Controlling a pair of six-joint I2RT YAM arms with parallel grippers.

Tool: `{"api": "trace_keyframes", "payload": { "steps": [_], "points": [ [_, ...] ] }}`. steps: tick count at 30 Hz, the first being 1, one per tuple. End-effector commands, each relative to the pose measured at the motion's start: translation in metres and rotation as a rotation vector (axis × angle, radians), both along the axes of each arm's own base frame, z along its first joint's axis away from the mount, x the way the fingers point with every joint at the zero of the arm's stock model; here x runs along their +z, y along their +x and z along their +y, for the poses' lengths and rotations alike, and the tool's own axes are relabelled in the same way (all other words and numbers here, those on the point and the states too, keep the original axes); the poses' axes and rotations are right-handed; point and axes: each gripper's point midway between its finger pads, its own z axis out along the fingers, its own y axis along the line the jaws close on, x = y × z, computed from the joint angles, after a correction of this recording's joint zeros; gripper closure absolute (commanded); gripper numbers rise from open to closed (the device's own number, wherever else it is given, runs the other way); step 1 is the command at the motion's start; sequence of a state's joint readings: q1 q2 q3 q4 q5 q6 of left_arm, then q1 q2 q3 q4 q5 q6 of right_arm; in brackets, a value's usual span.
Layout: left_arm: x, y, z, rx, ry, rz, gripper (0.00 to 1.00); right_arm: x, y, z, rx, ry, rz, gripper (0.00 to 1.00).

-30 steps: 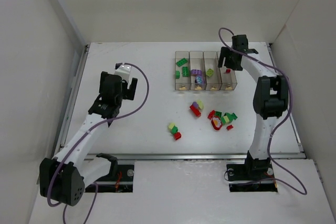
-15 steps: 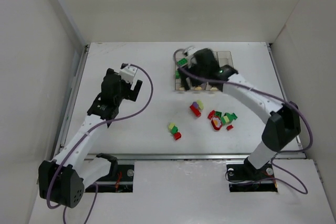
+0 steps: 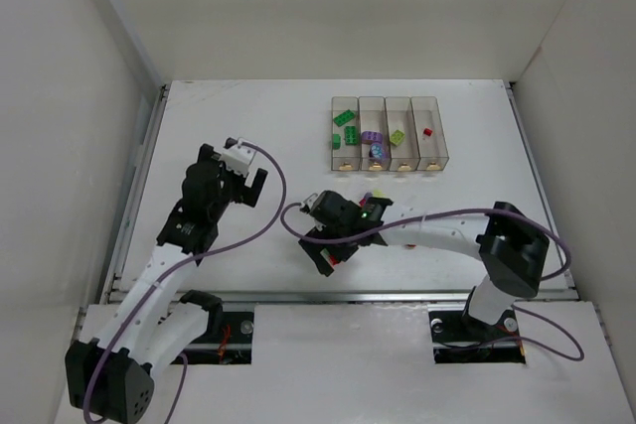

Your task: Sort the legos into containers by color

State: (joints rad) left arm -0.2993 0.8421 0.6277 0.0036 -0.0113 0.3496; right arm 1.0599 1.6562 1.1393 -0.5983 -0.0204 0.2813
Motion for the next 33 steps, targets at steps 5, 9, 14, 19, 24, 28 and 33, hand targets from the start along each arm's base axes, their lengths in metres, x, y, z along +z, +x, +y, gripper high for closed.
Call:
{"api": "trace_keyframes", "payload": {
  "steps": [5, 9, 14, 19, 24, 28, 33],
  "points": [
    [0.014, -0.007, -0.006, -0.012, -0.078, -0.041, 0.01, -0.031, -0.004, 0.017, -0.076, 0.005, -0.016, 0.12],
    [0.017, -0.012, -0.006, -0.018, -0.089, -0.038, 0.01, -0.033, 0.011, 0.011, -0.127, -0.036, -0.084, 0.16],
    [0.015, -0.013, -0.006, -0.015, -0.095, -0.027, 0.01, -0.030, 0.026, 0.006, -0.133, -0.100, -0.155, 0.23],
    [0.015, -0.013, -0.006, -0.015, -0.095, -0.027, 0.01, -0.031, 0.025, 0.010, -0.105, -0.096, -0.144, 0.49],
    [0.020, -0.011, -0.004, -0.017, -0.066, -0.045, 0.01, -0.017, 0.020, 0.009, -0.098, -0.074, -0.133, 0.86],
    [0.014, -0.010, -0.006, -0.031, -0.054, -0.027, 0.01, 0.028, 0.019, 0.005, -0.103, -0.006, -0.163, 1.00],
    [-0.003, -0.014, -0.022, -0.216, 0.072, 0.000, 0.01, 0.091, 0.047, -0.016, -0.171, 0.104, -0.203, 1.00]
  ]
}}
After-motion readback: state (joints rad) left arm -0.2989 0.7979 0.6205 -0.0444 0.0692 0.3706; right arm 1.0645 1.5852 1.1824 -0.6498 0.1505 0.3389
